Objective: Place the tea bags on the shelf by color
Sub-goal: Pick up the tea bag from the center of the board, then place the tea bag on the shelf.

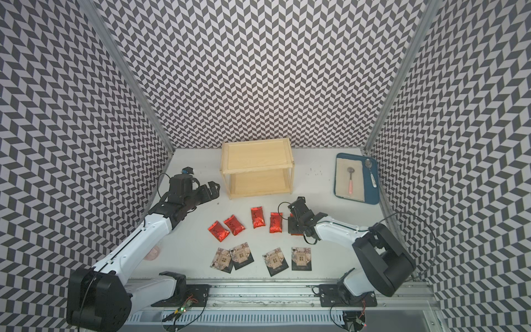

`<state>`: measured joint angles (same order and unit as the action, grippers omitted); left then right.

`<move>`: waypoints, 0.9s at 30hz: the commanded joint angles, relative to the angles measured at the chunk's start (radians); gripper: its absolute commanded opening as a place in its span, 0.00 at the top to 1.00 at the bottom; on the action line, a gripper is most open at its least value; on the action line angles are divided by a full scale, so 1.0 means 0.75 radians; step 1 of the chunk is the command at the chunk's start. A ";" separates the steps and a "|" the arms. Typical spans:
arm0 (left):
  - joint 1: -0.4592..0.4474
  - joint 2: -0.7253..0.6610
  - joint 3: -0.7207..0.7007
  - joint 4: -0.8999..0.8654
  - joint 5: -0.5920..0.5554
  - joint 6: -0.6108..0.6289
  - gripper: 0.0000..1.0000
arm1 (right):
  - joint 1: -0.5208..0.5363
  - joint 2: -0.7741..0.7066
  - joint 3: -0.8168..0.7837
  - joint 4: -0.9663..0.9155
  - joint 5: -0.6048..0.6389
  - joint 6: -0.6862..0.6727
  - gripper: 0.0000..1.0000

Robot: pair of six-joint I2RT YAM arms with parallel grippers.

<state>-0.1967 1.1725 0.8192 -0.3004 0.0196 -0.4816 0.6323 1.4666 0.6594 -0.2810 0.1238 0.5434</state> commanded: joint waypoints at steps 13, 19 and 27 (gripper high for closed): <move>-0.006 -0.003 0.041 -0.031 0.030 -0.047 0.02 | 0.008 -0.131 0.132 -0.143 0.210 0.001 0.44; -0.006 -0.007 0.105 -0.039 0.057 -0.037 0.02 | 0.001 -0.208 0.318 -0.230 0.299 -0.074 0.44; -0.006 0.007 0.149 -0.029 0.084 -0.035 0.02 | -0.026 -0.197 0.588 -0.190 0.365 -0.216 0.45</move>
<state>-0.1967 1.1725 0.9016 -0.3222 0.0685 -0.5140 0.6235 1.3281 1.0554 -0.4553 0.3542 0.4377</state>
